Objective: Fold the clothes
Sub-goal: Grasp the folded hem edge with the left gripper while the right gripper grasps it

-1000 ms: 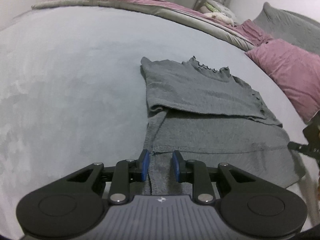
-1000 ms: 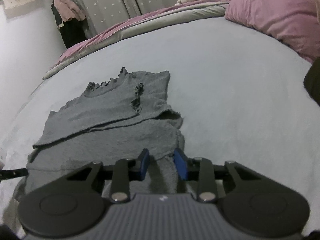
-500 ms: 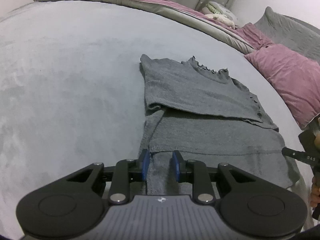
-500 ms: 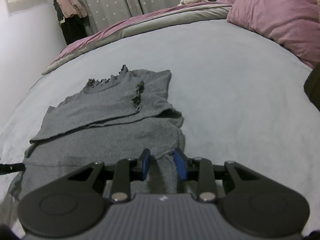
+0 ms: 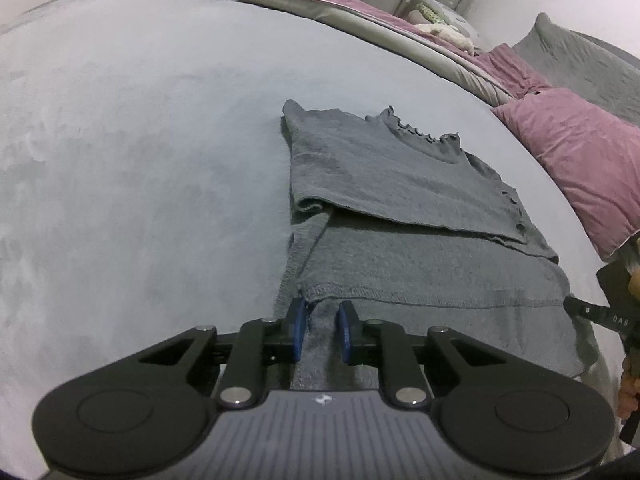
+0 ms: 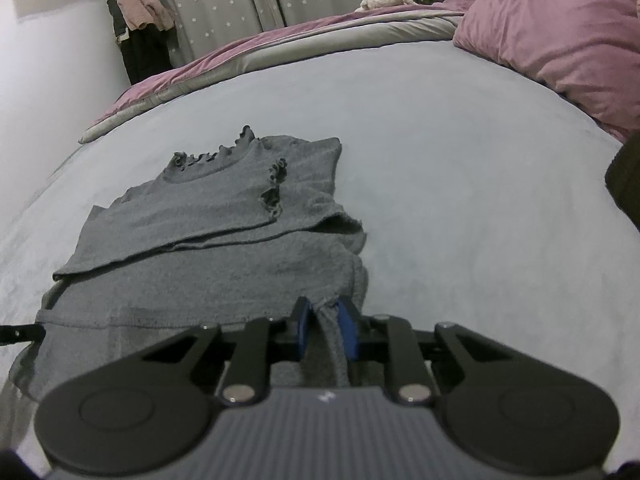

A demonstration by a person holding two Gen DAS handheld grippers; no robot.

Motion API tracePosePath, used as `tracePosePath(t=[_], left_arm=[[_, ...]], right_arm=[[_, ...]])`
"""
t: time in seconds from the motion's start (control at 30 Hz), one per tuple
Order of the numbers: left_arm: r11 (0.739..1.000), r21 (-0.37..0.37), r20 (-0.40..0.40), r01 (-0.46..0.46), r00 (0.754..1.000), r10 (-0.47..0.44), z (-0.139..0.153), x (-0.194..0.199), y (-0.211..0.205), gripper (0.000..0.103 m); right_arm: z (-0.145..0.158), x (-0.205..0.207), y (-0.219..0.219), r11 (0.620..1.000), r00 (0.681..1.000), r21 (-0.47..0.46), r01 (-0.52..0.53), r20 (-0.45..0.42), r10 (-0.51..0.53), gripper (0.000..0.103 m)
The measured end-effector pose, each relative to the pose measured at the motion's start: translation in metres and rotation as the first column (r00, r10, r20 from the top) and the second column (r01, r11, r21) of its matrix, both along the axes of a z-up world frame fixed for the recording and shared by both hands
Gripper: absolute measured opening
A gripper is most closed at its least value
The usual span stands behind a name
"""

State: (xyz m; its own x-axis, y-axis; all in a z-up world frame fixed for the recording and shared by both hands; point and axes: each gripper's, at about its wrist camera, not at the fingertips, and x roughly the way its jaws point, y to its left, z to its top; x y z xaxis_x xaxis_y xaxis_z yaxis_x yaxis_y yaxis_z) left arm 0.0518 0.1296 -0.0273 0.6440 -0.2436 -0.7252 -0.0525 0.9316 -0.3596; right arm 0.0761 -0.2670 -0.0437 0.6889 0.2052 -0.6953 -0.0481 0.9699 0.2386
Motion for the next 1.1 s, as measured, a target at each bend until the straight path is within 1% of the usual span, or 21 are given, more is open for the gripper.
tracePosePath(t=[0.1, 0.13, 0.17, 0.2, 0.3, 0.4, 0.63, 0.8, 0.87, 0.93, 1.1], left_arm=[[1.0, 0.011, -0.002, 0.002, 1.0, -0.002, -0.003, 0.002, -0.003, 0.016], [1.0, 0.023, 0.003, 0.005, 1.0, -0.005, -0.003, 0.002, -0.004, 0.015], [0.999, 0.035, 0.01, 0.009, 1.0, -0.009, -0.002, 0.001, -0.006, 0.011], [0.999, 0.05, 0.02, 0.016, 1.0, -0.017, -0.001, -0.002, -0.009, 0.005], [0.997, 0.076, 0.057, 0.019, 0.998, -0.023, 0.005, -0.01, -0.012, 0.004], [0.996, 0.086, 0.097, 0.009, 0.995, -0.017, 0.011, -0.017, -0.012, 0.004], [0.996, 0.093, 0.17, -0.011, 0.986, -0.005, 0.02, -0.024, -0.011, 0.004], [0.995, 0.092, 0.215, -0.05, 0.976, 0.029, 0.026, -0.028, -0.008, 0.004], [0.995, 0.087, 0.214, -0.058, 0.976, 0.038, 0.025, -0.027, -0.007, 0.004], [0.993, 0.104, 0.201, -0.062, 0.979, 0.04, 0.023, -0.022, -0.008, 0.004], [0.988, 0.128, 0.181, -0.081, 0.982, 0.057, 0.014, -0.01, -0.012, 0.004]], right_arm=[[0.0, 0.0, 0.001, 1.0, 1.0, -0.003, 0.0, -0.001, 0.0, 0.019], [-0.001, 0.0, 0.001, 1.0, 1.0, -0.007, 0.0, -0.001, 0.0, 0.019], [-0.001, 0.0, 0.002, 1.0, 1.0, -0.011, 0.002, 0.002, -0.002, 0.018], [-0.001, -0.001, 0.003, 1.0, 1.0, -0.017, 0.005, 0.007, -0.005, 0.017], [0.001, -0.005, 0.005, 0.999, 0.999, -0.036, 0.017, 0.035, -0.016, 0.013], [0.004, -0.012, 0.009, 0.998, 0.997, -0.06, 0.025, 0.071, -0.021, 0.011], [0.014, -0.028, 0.017, 0.99, 0.986, -0.133, 0.035, 0.166, -0.012, 0.01], [0.02, -0.035, 0.018, 0.984, 0.973, -0.166, 0.059, 0.229, -0.02, 0.01], [0.022, -0.035, 0.019, 0.983, 0.97, -0.171, 0.066, 0.243, -0.023, 0.01], [0.023, -0.034, 0.019, 0.983, 0.967, -0.172, 0.067, 0.252, -0.022, 0.01], [0.017, -0.018, 0.022, 0.982, 0.971, -0.181, 0.051, 0.239, -0.006, 0.01]])
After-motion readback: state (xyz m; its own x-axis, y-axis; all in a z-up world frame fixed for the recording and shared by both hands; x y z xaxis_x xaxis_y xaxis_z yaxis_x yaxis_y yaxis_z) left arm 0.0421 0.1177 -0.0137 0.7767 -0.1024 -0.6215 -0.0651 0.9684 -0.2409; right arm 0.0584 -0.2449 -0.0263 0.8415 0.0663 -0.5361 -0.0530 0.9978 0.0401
